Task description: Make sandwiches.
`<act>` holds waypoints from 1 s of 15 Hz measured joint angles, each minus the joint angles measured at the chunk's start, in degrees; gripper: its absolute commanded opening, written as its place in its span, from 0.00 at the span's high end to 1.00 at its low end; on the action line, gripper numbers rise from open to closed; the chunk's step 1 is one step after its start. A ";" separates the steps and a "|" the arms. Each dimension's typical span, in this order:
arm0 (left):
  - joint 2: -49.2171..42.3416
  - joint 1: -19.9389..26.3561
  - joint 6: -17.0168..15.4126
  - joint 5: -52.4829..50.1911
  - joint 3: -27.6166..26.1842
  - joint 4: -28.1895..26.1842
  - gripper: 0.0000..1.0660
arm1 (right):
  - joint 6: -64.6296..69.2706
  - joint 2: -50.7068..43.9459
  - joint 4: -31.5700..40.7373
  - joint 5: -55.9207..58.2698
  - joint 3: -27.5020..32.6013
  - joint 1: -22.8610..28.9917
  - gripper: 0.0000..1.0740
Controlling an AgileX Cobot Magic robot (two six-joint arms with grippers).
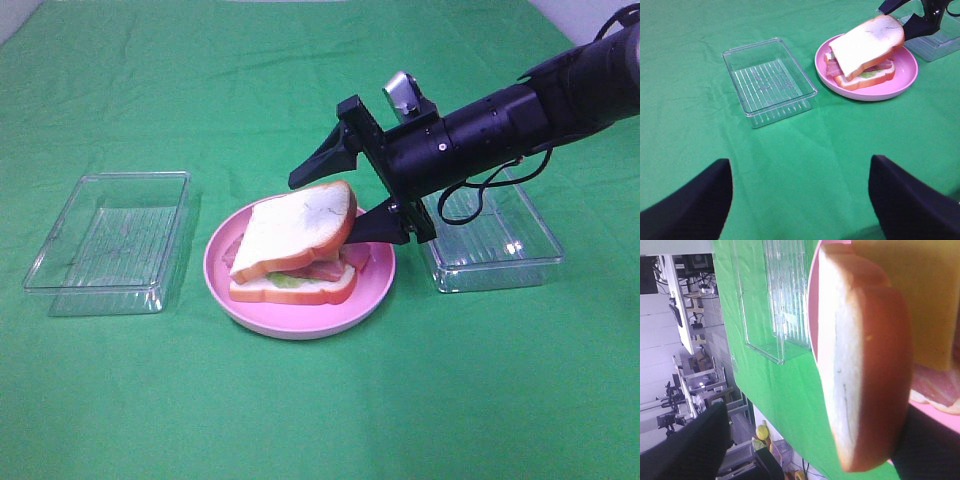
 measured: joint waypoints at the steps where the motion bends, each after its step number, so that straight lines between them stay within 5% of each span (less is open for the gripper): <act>1: 0.00 0.00 0.00 0.00 0.00 0.00 0.32 | -0.06 0.00 -0.63 0.34 0.00 0.00 0.28; 6: 0.00 0.00 0.00 0.00 0.00 0.00 0.32 | -0.23 0.00 -5.67 1.72 0.00 0.00 0.28; 15: 0.00 0.00 0.00 0.00 0.00 0.00 0.32 | 12.83 -0.29 -36.04 6.19 -13.81 0.00 0.28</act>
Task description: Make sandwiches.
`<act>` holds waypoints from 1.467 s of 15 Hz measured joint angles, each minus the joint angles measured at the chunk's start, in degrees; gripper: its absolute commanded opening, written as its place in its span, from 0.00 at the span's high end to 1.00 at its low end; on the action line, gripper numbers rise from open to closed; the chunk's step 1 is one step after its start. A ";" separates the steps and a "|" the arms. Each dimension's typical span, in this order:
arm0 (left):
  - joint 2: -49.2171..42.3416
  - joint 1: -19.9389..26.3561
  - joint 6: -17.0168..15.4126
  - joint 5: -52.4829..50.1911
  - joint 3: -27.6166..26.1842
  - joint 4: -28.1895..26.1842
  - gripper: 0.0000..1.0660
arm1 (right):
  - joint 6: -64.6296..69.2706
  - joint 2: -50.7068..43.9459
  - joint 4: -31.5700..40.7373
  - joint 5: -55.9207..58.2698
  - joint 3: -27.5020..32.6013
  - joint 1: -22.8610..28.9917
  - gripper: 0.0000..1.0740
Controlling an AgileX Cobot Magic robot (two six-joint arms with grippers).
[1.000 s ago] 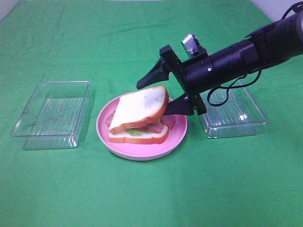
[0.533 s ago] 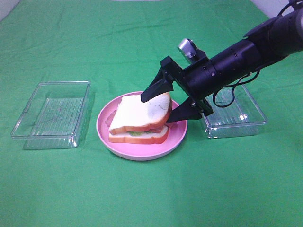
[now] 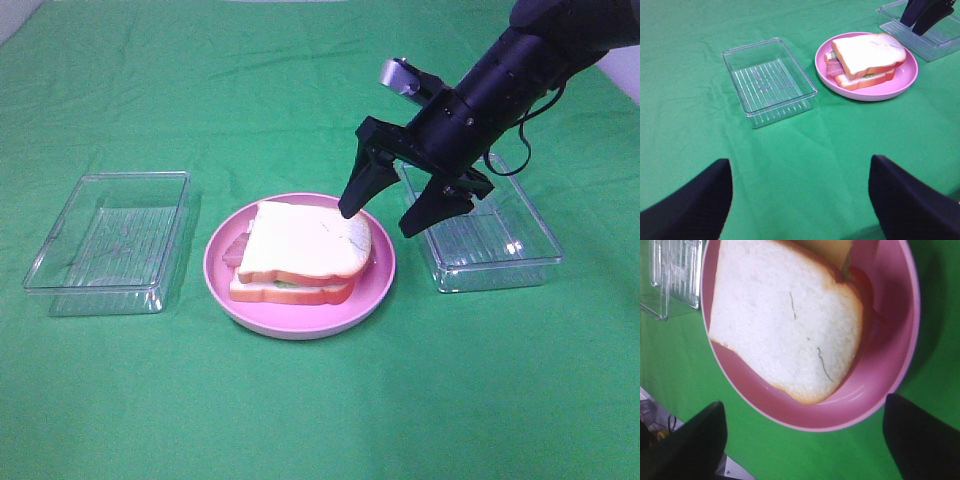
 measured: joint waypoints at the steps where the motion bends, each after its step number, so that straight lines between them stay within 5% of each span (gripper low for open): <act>1: 0.00 0.00 0.00 0.00 0.00 0.00 0.32 | 1.43 -1.95 -4.81 2.35 -0.97 0.00 0.28; 7: 0.00 0.00 0.00 0.00 0.00 0.00 0.32 | 9.11 -19.88 -23.38 7.85 2.29 0.00 0.28; 15: 0.00 0.00 0.00 0.00 0.00 0.00 0.32 | 9.11 -64.63 -27.50 8.14 36.67 0.00 0.28; 22: 0.00 0.00 2.46 0.00 0.00 -0.46 0.32 | 4.18 -95.68 -27.67 4.53 51.22 0.00 0.28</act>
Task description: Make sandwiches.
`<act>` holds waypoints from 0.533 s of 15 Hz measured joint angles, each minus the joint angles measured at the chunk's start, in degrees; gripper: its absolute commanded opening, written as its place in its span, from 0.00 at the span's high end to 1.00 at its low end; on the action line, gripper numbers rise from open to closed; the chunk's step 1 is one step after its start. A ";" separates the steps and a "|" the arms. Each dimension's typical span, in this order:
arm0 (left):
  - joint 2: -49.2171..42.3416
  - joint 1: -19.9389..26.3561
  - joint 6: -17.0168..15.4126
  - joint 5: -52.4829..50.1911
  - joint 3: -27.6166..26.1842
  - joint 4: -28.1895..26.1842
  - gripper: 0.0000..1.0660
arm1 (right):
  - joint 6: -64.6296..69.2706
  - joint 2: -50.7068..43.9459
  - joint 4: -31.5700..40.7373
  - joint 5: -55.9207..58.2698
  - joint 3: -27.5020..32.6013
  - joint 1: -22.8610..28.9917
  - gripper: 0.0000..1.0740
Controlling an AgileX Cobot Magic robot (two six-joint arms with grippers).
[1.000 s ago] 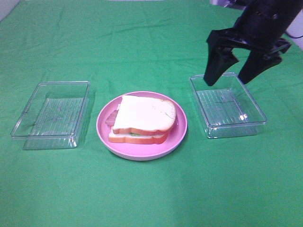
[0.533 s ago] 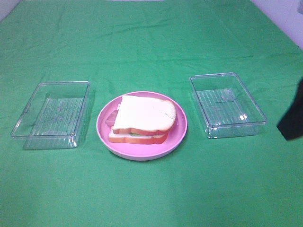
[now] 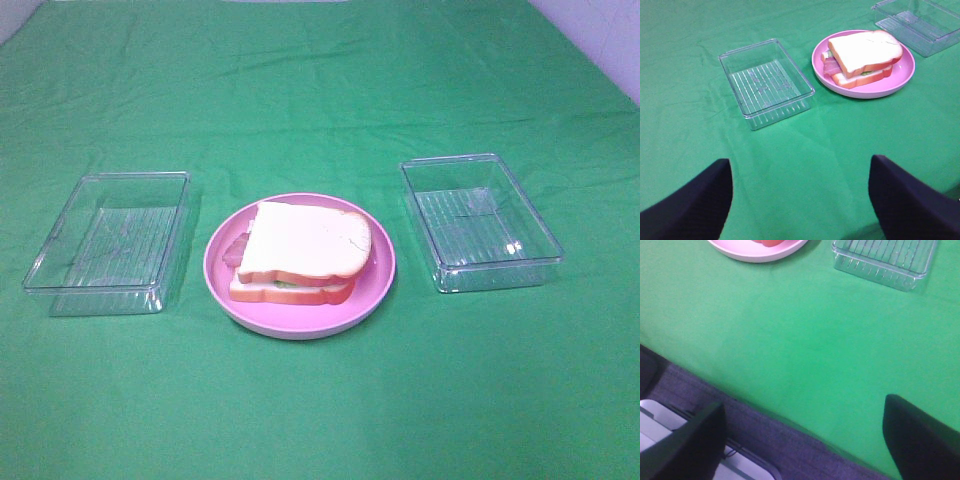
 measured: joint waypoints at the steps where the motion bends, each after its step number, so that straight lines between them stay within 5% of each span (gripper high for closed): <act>1: 0.00 0.00 0.00 0.00 0.00 -0.29 0.32 | 0.00 -7.91 -0.23 -0.40 1.43 0.00 0.28; 8: 0.00 0.00 0.00 0.00 0.00 -0.34 0.32 | 0.06 -15.99 -0.29 -0.63 1.43 0.00 0.28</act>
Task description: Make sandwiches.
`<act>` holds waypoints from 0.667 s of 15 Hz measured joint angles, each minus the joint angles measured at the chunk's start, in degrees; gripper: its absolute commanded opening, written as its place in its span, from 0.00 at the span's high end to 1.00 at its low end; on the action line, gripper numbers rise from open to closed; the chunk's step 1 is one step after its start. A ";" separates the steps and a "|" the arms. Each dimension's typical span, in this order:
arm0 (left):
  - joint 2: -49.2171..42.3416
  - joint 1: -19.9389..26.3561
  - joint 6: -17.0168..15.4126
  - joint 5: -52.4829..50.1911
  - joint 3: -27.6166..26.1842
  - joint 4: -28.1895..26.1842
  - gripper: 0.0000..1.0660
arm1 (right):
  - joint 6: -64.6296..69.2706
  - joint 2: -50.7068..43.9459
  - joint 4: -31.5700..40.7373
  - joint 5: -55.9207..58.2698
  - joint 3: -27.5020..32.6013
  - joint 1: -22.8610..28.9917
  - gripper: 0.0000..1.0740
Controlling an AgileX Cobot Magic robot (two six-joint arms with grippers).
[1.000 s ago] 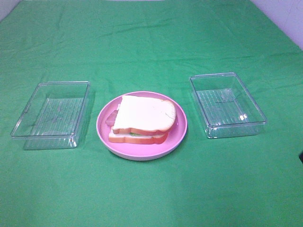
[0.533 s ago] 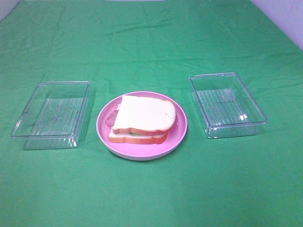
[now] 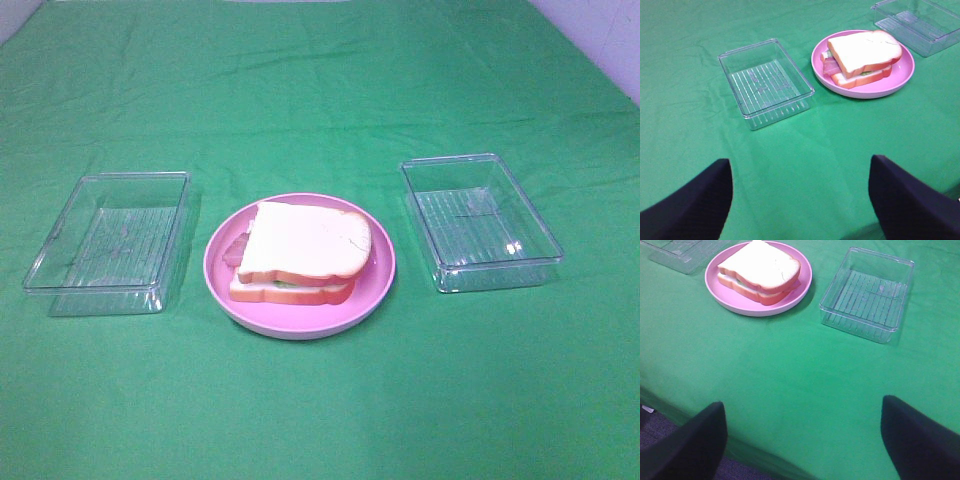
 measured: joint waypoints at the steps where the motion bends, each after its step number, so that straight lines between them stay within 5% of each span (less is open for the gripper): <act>1: 0.00 3.09 0.00 0.00 0.00 -0.06 0.32 | 0.00 0.00 -0.06 0.00 0.00 0.00 0.28; 6: 0.00 19.02 0.00 0.00 0.00 -0.06 0.32 | 0.00 0.00 -0.11 0.00 0.00 -1.03 0.28; 10: 0.00 24.87 0.00 0.00 0.00 -0.06 0.32 | 0.00 0.00 -0.11 0.00 0.00 -11.40 0.28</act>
